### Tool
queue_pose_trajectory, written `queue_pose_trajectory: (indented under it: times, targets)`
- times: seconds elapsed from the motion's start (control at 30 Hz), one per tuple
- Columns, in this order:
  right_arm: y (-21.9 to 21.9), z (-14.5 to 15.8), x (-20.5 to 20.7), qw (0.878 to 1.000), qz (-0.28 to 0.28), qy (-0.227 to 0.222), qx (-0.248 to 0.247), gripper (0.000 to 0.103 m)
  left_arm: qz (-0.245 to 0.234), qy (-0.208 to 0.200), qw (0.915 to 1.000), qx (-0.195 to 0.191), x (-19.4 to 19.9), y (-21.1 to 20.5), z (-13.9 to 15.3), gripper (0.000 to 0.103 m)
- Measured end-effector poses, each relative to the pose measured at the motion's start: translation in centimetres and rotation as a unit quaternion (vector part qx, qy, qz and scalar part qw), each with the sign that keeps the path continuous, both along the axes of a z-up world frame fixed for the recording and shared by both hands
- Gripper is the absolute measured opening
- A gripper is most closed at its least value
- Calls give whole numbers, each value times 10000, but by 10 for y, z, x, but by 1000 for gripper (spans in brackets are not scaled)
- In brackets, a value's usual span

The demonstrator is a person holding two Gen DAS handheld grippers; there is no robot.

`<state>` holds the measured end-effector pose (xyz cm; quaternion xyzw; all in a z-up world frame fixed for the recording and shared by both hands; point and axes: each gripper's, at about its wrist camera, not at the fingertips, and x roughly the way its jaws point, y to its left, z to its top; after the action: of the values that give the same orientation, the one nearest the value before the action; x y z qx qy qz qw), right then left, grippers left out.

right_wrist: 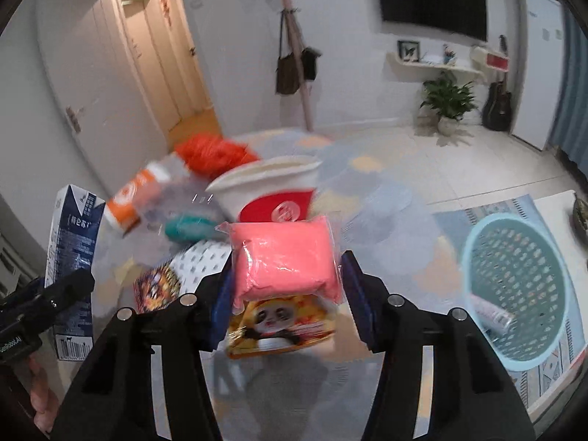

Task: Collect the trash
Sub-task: 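Grasp the pink packet with the right tool, then carry carton and pink packet to the basket and open both tools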

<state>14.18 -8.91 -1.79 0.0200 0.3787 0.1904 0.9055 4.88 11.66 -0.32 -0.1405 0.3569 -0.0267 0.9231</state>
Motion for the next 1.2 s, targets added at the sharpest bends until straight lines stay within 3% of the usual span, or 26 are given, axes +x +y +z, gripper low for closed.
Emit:
queue_pose_trajectory:
  times: [0.23,0.47,0.67,0.83,1.2]
  targets:
    - [-67,32,3,9963,-729,-457,3,51,-1004,-207,9939,-404,35,-52,24,57]
    - [-147,33,14,9874,-1508,-431,187,51,-1678,-158,9853,-266,79,-130,27,57]
    - [-211,4,30,9746,-2212,-16,360,51,-2106,-9,9773,-217,120,-193,14,57]
    - [-253,-38,50,9594,-2736,541,414,51,-2317,225,9723,-207,154,-234,-8,57]
    - [-283,-103,65,9394,-3180,1243,310,53,-2630,922,9604,-13,201,-291,-72,58]
